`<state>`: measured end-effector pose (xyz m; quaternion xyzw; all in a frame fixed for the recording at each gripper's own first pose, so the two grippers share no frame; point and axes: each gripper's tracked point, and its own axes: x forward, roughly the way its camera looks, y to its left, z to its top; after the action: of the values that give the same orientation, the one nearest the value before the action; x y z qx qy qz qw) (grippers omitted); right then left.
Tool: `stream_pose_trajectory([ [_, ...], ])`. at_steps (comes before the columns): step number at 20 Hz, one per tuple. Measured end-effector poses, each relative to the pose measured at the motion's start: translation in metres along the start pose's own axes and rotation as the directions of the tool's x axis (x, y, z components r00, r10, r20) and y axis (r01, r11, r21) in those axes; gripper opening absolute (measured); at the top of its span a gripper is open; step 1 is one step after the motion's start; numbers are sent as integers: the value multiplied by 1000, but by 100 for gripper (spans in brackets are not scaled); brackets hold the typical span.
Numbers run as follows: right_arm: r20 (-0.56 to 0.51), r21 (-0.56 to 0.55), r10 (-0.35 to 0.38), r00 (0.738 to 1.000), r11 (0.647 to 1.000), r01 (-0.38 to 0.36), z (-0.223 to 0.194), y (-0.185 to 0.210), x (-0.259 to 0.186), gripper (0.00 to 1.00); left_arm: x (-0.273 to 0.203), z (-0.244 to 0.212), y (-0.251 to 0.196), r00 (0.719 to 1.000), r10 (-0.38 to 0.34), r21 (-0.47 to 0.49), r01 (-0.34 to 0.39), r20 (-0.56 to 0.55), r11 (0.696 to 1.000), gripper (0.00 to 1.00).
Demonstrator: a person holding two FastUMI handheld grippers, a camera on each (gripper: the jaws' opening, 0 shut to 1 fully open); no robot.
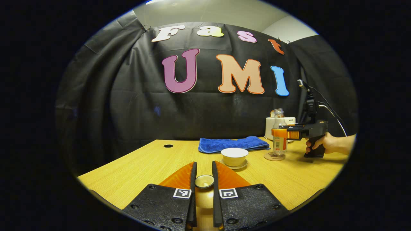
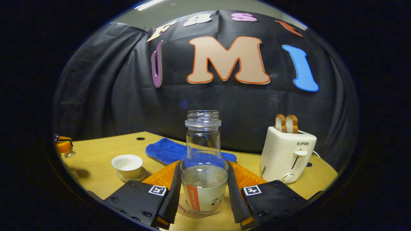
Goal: Open the teacup lid with one hand, grasp the water bottle and pour water into the teacup with the other hand; after pouring, place the water bottle on the coaster and then close the teacup lid.
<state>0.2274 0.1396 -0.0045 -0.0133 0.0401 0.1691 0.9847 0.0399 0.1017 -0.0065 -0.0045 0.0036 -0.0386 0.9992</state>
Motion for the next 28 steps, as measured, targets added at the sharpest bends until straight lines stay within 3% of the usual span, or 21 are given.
stream_pose_trajectory([
  [2,22,67,4,1000,998,-5,3,0,-1,71,1,0,-1,1000,1,0,-1,0,1000,17],
  [9,18,91,15,1000,996,-17,-5,-2,4,70,1,-1,0,1000,3,-1,-3,0,1000,17],
  [19,57,50,-5,998,999,2,-12,-2,5,74,0,-1,1,1000,9,0,-9,0,1000,17],
  [28,44,46,-66,997,997,64,-12,-10,-2,98,0,0,2,1000,11,2,-11,0,1000,17],
])
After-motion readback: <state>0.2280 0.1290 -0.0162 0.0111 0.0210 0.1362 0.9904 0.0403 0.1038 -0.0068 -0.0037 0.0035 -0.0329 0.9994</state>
